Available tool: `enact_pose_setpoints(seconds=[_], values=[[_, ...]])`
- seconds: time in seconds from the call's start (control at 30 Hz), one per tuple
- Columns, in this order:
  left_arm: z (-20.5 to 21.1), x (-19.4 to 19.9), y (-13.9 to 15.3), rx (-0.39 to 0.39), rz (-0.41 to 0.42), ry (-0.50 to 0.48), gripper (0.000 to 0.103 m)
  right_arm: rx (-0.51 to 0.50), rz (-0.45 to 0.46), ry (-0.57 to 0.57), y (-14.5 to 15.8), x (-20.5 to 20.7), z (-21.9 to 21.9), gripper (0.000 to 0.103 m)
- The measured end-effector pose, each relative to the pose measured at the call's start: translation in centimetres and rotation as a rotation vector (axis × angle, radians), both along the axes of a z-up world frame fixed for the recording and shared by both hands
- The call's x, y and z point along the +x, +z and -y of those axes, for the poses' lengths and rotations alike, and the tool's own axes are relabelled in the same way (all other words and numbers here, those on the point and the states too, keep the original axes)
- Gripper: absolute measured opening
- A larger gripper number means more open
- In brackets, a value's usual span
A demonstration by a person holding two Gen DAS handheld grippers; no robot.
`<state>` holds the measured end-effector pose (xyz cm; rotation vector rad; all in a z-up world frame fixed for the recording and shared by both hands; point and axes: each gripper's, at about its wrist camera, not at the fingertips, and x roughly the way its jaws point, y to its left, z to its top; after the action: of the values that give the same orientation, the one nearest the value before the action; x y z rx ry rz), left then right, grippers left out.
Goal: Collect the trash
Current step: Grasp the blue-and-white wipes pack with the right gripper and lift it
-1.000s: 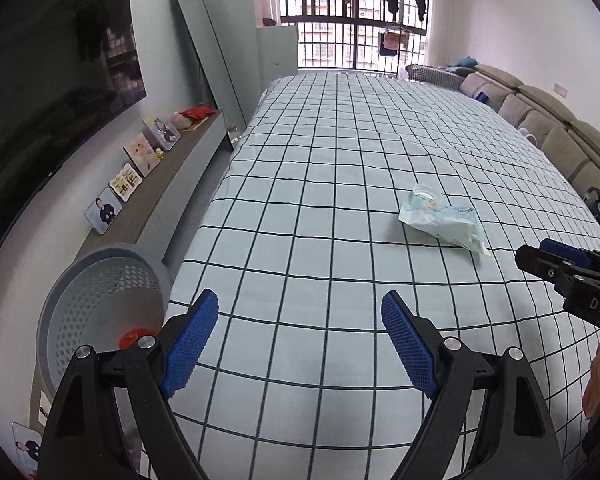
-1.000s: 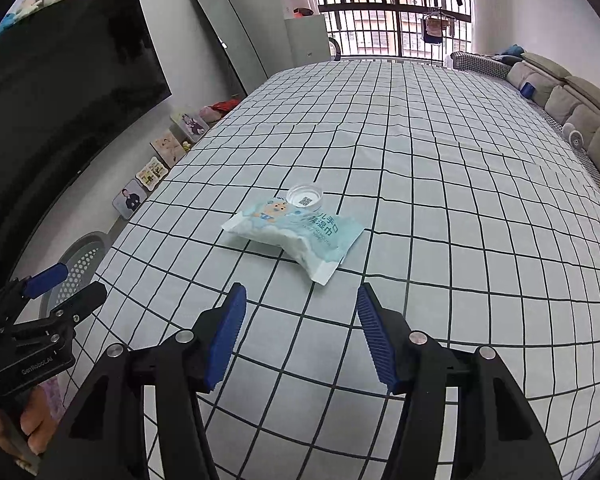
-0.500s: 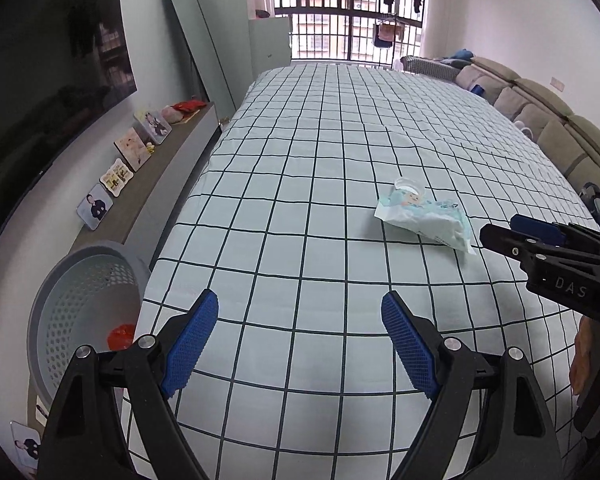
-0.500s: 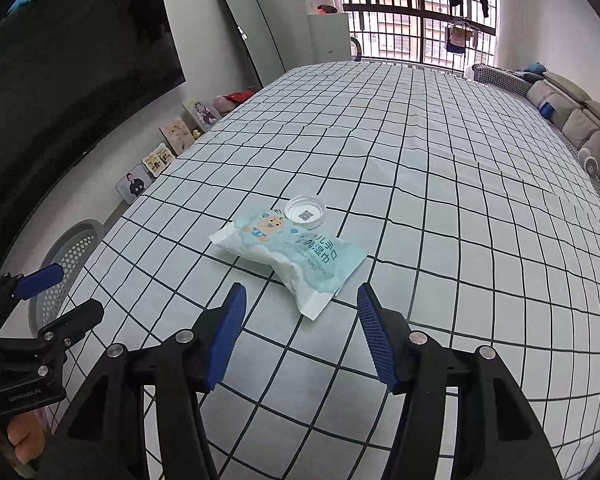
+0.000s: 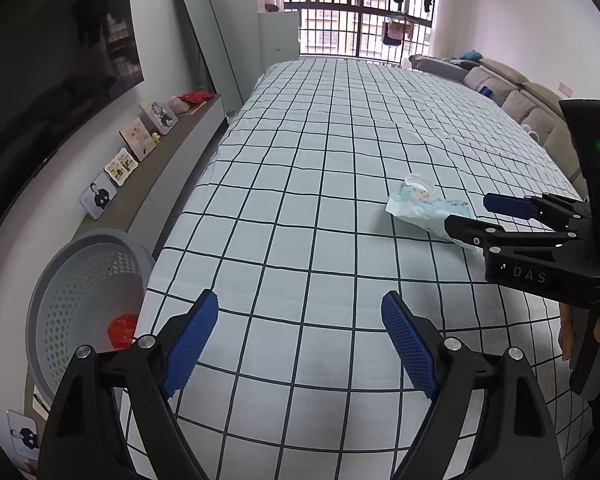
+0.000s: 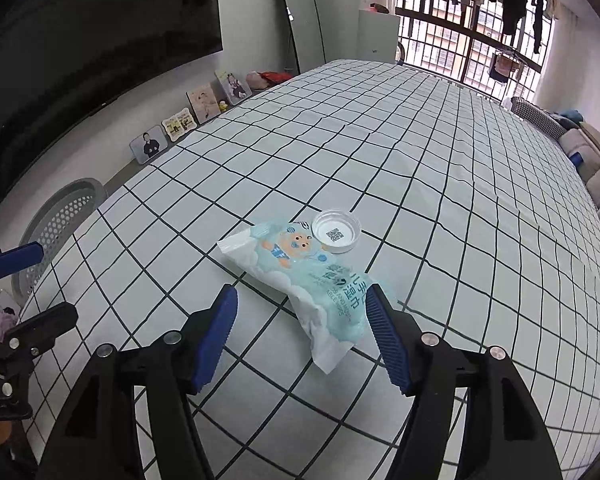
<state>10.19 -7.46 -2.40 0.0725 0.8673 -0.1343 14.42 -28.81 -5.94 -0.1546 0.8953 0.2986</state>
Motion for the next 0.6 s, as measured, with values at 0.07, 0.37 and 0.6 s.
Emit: enact_pose_setpoints(seconds=[0.07,0.37,0.6], values=[[-0.3,0.1,-0.1,-0.004,-0.003,0.006,0.082,-0.024,-0.006,0.033,-0.4,0.5,-0.5,0.064],[-1.1,0.5,-0.5,-0.021,-0.017,0.022,0.082,-0.082,-0.024,0.066,-1.7,2.3,-1.3,0.067],[-1.2,0.5,-0.5,-0.022,-0.017,0.023,0.082,-0.103,-0.011,0.042,-1.8,2.8,-1.6,0.067]])
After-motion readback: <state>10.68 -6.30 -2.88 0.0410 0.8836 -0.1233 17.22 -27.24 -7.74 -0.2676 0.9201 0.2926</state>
